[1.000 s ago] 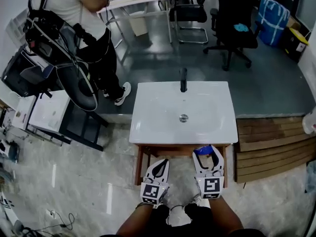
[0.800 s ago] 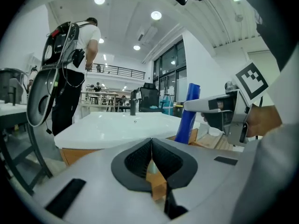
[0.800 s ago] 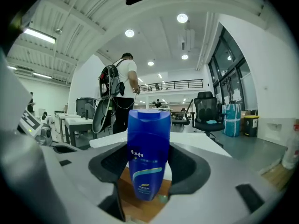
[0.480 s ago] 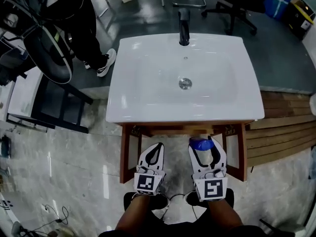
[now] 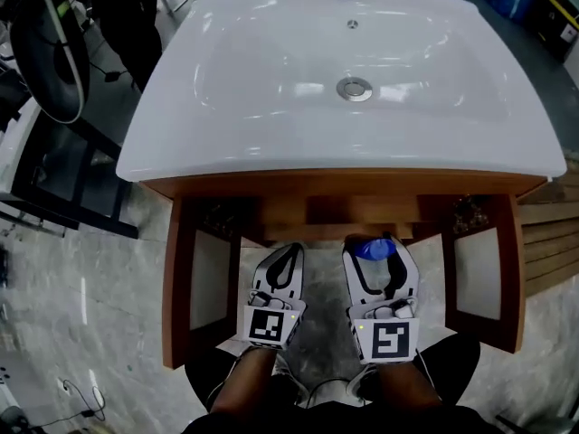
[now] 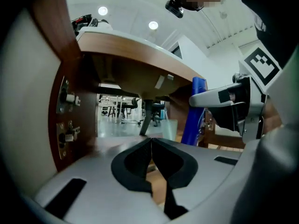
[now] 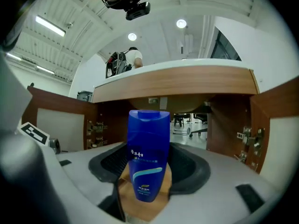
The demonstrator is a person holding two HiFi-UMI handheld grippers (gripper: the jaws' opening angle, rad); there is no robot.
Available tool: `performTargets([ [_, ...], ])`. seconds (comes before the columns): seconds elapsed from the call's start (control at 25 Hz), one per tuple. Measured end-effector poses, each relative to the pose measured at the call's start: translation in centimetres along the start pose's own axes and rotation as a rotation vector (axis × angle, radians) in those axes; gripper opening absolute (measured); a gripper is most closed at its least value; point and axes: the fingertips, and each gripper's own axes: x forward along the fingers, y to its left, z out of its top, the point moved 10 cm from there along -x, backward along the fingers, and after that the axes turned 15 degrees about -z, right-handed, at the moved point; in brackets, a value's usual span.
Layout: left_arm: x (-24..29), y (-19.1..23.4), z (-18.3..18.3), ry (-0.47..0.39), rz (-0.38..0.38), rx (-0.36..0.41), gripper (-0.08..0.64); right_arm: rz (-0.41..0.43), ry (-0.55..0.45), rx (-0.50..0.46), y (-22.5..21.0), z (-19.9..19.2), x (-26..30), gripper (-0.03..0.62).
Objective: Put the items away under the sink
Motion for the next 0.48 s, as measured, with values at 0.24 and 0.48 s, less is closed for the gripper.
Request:
performTargets([
  [0.24,1.1,1.0,-4.0,-0.031,0.010,0.015,0.021,-0.018,-0.050,0.004,1.2,-2.6,2.1,0.272],
  [0.48,1.0,1.6,-3.5,-0.049,0.020,0.030,0.023,-0.025,-0.074,-0.027,2.3,-2.2,5.3,0.272],
])
